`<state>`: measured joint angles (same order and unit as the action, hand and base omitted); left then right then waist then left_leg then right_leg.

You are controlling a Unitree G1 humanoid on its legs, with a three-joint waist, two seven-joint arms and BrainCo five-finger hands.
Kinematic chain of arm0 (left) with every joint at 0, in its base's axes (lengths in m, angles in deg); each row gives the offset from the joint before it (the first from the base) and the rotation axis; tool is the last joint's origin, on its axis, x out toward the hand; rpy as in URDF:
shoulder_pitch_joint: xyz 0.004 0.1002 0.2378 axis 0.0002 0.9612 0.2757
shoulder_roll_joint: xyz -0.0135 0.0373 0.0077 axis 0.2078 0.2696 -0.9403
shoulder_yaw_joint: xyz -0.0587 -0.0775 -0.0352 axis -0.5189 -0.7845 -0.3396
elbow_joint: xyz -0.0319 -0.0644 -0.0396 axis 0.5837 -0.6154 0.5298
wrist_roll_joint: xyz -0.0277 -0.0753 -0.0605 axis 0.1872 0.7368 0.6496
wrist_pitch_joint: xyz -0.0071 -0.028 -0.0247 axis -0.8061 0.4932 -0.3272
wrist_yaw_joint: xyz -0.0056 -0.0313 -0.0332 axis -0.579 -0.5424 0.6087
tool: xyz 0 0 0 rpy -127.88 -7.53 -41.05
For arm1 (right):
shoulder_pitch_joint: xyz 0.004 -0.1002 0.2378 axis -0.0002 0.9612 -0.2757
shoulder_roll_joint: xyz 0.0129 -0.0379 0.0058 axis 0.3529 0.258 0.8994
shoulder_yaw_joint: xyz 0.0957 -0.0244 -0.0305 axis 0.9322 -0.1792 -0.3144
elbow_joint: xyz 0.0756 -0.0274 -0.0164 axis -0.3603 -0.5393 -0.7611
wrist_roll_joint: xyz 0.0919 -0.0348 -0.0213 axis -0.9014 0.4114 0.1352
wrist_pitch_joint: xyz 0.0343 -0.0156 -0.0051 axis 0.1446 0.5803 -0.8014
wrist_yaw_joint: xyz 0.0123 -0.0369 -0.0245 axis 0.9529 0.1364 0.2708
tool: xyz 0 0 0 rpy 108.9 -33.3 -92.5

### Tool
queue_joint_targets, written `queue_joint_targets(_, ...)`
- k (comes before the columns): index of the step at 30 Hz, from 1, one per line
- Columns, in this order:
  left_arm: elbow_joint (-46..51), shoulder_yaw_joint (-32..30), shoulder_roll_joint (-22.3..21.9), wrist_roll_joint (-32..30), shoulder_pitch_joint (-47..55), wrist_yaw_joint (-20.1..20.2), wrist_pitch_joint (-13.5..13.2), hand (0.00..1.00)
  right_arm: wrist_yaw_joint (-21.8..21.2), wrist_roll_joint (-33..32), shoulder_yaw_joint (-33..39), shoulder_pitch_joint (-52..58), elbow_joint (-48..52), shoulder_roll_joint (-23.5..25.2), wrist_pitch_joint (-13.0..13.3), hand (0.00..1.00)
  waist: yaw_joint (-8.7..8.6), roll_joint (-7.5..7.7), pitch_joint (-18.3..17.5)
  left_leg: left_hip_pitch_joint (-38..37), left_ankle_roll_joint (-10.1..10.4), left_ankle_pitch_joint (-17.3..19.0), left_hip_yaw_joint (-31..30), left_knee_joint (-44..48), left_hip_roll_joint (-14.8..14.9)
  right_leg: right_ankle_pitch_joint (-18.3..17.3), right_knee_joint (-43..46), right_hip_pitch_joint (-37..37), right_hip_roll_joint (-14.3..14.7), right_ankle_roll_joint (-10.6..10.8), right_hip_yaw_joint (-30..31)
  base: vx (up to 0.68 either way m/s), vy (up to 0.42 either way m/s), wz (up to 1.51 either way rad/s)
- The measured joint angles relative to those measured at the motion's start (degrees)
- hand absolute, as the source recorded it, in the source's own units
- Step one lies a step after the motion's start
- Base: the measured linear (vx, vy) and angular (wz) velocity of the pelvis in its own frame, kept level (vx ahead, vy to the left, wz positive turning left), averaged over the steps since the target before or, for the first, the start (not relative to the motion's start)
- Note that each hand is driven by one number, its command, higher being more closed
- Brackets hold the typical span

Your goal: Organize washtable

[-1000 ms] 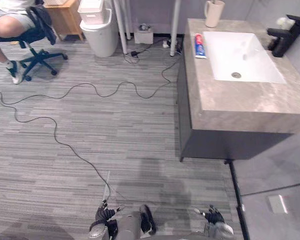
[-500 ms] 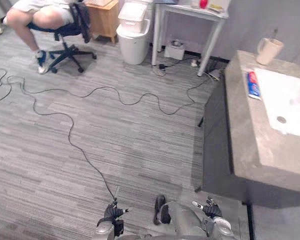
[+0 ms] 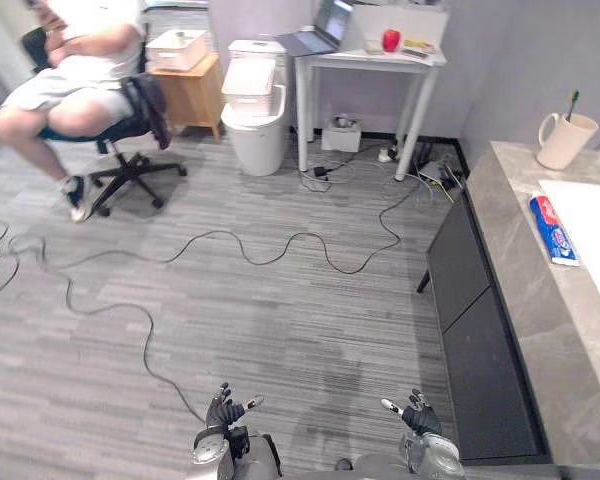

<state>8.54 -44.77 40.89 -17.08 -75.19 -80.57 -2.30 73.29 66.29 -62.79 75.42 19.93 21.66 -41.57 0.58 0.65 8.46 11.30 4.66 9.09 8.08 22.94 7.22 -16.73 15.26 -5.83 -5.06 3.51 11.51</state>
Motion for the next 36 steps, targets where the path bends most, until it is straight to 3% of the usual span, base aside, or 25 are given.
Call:
queue_joint_targets(1,-0.10,-0.05,0.74,0.18,0.09,-0.03,-0.24,0.00,-0.20,0.07,-0.11,0.53,-0.68,0.82,-0.12,0.00,0.37,2.21,-1.29,-0.68,-1.92,1.69,3.10,-0.03,-1.26,-0.20,1.60,0.79,-1.97,0.32,2.01,0.57,0.562,-1.07)
queue_joint_targets(2,-0.24,-0.05,1.24,0.48,0.28,-0.02,-0.38,0.00,-0.17,0.12,-0.14,0.61,-0.63,1.79,-0.15,0.00,0.33,3.37,-2.08,-2.49,-2.83,3.19,5.68,-0.40,-1.79,0.59,5.27,2.85,-2.63,0.37,3.32,0.44,0.407,-0.98)
queue_joint_targets(3,-0.49,-0.16,1.43,0.49,0.24,-0.02,-0.39,0.00,-0.18,0.22,-0.13,0.52,-0.53,2.21,-0.17,0.00,0.39,3.76,-2.17,-3.81,-3.17,3.67,7.21,-0.71,-1.84,1.43,7.88,4.21,-2.69,0.89,3.82,0.47,0.434,-1.18)
queue_joint_targets(5,-1.21,-0.07,1.64,0.52,0.31,0.03,-0.21,0.00,-0.25,0.75,-0.73,0.27,0.35,2.74,-0.11,0.00,0.37,3.91,-2.20,-8.81,-5.30,4.84,12.28,-2.22,-1.89,4.44,18.71,9.17,-2.67,4.93,4.16,0.33,0.275,-1.29)
queue_joint_targets(6,-1.92,0.29,1.53,0.87,0.41,0.04,0.14,0.00,-0.36,1.04,-0.75,-0.28,1.03,2.98,-0.03,0.00,-0.05,3.54,-2.01,-13.14,-6.14,5.43,15.02,-4.28,-2.08,5.46,28.91,14.00,-2.95,6.83,1.61,0.24,0.178,-1.07)
queue_joint_targets(7,-2.27,0.53,1.41,1.15,0.25,0.04,0.24,0.00,-0.44,1.16,-0.73,-0.34,1.45,2.99,-0.02,0.00,-0.07,3.26,-1.86,-14.75,-6.20,5.47,15.63,-5.35,-2.13,5.23,32.04,15.62,-3.01,6.41,-0.99,0.29,0.192,-0.99)
queue_joint_targets(9,-3.38,0.65,1.07,1.22,-0.69,0.07,0.92,0.00,-1.26,1.20,-0.75,-0.48,2.90,2.90,0.03,0.00,-0.25,2.25,-1.36,-20.27,-6.18,5.46,16.83,-10.29,-2.20,2.48,37.68,20.24,-3.15,2.21,-11.18,0.32,0.153,-0.59)
queue_joint_targets(10,-4.11,1.11,1.15,1.21,-0.66,0.10,1.03,0.00,-1.35,1.22,-0.73,-1.06,2.78,2.73,-0.01,0.00,-0.54,1.93,-1.08,-22.68,-6.15,5.43,18.17,-12.66,-2.18,0.76,36.33,21.99,-3.24,-0.33,-17.37,0.34,0.120,-0.41)
queue_joint_targets(12,-4.71,1.37,1.22,1.20,-0.67,0.22,1.03,0.00,-1.40,1.24,-0.73,-1.75,2.72,2.47,0.07,0.00,-1.49,1.49,-0.79,-24.61,-6.13,5.42,19.25,-14.21,-2.19,0.14,29.56,23.54,-3.55,-2.44,-27.53,0.35,0.054,-0.22)
queue_joint_targets(14,-5.49,2.74,1.69,1.17,-0.60,0.35,1.03,0.00,-1.40,1.28,-0.75,-1.88,2.56,2.06,0.05,0.00,-1.41,1.37,-0.61,-26.17,-5.50,5.14,19.97,-15.11,-3.06,3.52,18.16,23.92,-2.16,-6.11,-34.70,0.45,-0.017,-0.16)
queue_joint_targets(15,-5.37,2.74,2.19,1.12,-0.58,0.42,1.00,0.00,-1.41,1.38,-0.71,-1.34,2.10,2.19,0.04,0.00,-1.28,3.07,-0.69,-27.68,-4.45,4.89,19.70,-14.95,-5.40,12.15,10.29,22.83,-1.77,-10.13,-34.75,0.46,-0.059,-0.37)
queue_joint_targets(16,-5.50,2.00,0.82,1.07,-1.03,0.45,1.08,0.00,-1.51,1.62,-0.63,-2.14,2.49,1.02,-0.04,0.00,-1.09,0.68,0.36,-29.15,-2.30,5.94,19.26,-12.44,-3.84,10.37,10.80,20.83,-0.51,-13.21,-35.04,0.46,-0.053,-0.40)
queue_joint_targets(17,-5.52,1.58,0.39,1.04,-0.88,0.51,1.09,0.00,-1.49,1.80,-0.60,-2.17,2.68,0.65,-0.03,0.00,-1.38,-0.30,0.42,-28.57,-1.75,5.94,18.81,-9.27,-2.55,9.53,9.95,19.46,0.16,-12.97,-34.95,0.41,-0.094,-0.48)
queue_joint_targets(18,-5.07,0.66,-0.53,1.04,-0.57,0.44,0.99,0.00,-1.49,1.83,-0.52,-1.86,2.99,0.12,0.01,0.00,-1.67,-0.78,0.54,-25.60,-0.76,5.33,18.13,0.80,-0.18,8.60,7.57,17.29,1.64,-11.76,-34.13,0.40,-0.102,-0.43)
queue_joint_targets(19,-4.77,-0.11,-0.96,1.03,-0.70,0.53,0.97,0.00,-1.57,1.83,-0.52,-1.77,3.03,-0.17,-0.05,0.00,-1.50,-1.90,0.74,-21.29,0.46,3.04,16.22,13.64,3.77,8.24,5.08,14.46,3.75,-12.29,-33.03,0.46,-0.134,-0.53)
queue_joint_targets(20,-4.50,-0.40,-0.95,1.03,-0.65,0.56,0.97,0.00,-1.52,1.83,-0.51,-1.76,2.99,-0.13,-0.08,0.00,-1.38,-2.40,0.77,-19.41,0.52,3.14,15.11,18.99,5.51,8.06,4.07,12.92,5.02,-12.55,-32.42,0.37,-0.075,-0.79)
queue_joint_targets(21,-3.81,-1.20,-1.01,1.04,-0.50,0.89,0.95,0.00,-1.52,1.73,-0.60,-1.70,2.83,0.38,-0.13,0.00,-1.21,-2.40,0.81,-16.99,0.63,3.30,13.53,26.17,8.09,7.63,2.67,10.37,6.78,-13.14,-30.65,0.36,-0.068,-0.77)
queue_joint_targets(23,-3.03,-1.26,-1.11,1.05,-0.53,1.54,0.95,0.00,-1.54,1.63,-0.81,-1.71,2.75,1.22,-0.15,0.00,-1.11,-1.66,1.14,-13.87,0.11,3.67,12.38,29.95,9.08,7.38,0.28,6.74,8.57,-13.28,-26.77,0.31,-0.051,-1.10)
queue_joint_targets(25,-2.33,-1.26,-1.04,1.06,-0.54,1.56,0.91,0.00,-1.58,1.08,-0.68,-1.39,2.62,1.64,-0.32,0.00,-0.56,-1.06,0.90,-11.55,-0.27,3.94,12.39,27.49,9.23,7.27,-1.43,4.79,9.07,-12.56,-22.72,0.27,-0.003,-1.18)
queue_joint_targets(28,-1.51,-1.24,-1.45,1.08,-0.75,1.54,0.67,0.00,-1.50,0.59,-0.51,-1.16,2.56,1.31,-0.63,0.00,0.18,-0.50,0.81,-7.13,-1.80,5.30,9.00,14.90,6.57,6.97,-3.12,1.88,9.10,-10.94,-14.99,0.28,0.114,-1.18)
queue_joint_targets(31,-1.19,-1.25,-1.62,1.10,-0.70,1.46,0.48,0.00,-1.44,0.60,-0.58,-1.31,1.81,1.34,-1.04,0.00,0.39,-0.46,0.78,-4.70,-0.76,5.52,-2.13,4.50,1.75,5.81,-2.97,0.89,8.58,-8.67,-7.78,0.24,0.210,-1.30)
queue_joint_targets(32,-1.26,-1.17,-1.69,1.10,-0.66,1.45,0.48,0.00,-1.43,0.59,-0.58,-1.36,1.17,1.17,-0.99,0.00,0.28,-0.60,0.66,-5.05,-0.55,5.09,-6.75,-0.26,-0.13,4.56,-1.95,1.40,8.36,-6.97,-4.53,0.21,0.309,-1.43)
queue_joint_targets(33,-1.37,-1.12,-1.91,1.08,-0.55,1.44,0.49,0.00,-1.42,0.61,-0.66,-1.31,1.05,0.77,-0.98,0.00,0.39,-0.93,0.46,-5.31,-0.58,4.66,-7.24,-2.20,-0.21,2.70,0.00,1.90,8.57,-5.55,-1.92,0.28,0.403,-1.73)
queue_joint_targets(34,-1.58,-1.14,-2.06,1.15,-0.29,1.47,0.49,0.00,-1.58,0.61,-0.68,-1.17,1.09,0.39,-1.03,0.00,0.45,-2.00,-0.29,-6.61,0.32,1.07,-5.28,-3.53,0.89,-0.07,4.45,2.84,9.05,-4.50,0.97,0.30,0.446,-1.44)
queue_joint_targets(36,-2.08,-1.23,-0.81,1.10,-0.29,1.52,0.69,0.00,-1.89,0.66,-0.80,0.11,0.63,0.95,-1.06,0.00,0.46,1.06,-2.15,-8.35,-1.35,3.16,1.27,-3.45,-0.73,-2.18,10.96,5.83,6.02,-1.09,2.16,0.28,0.379,-1.35)
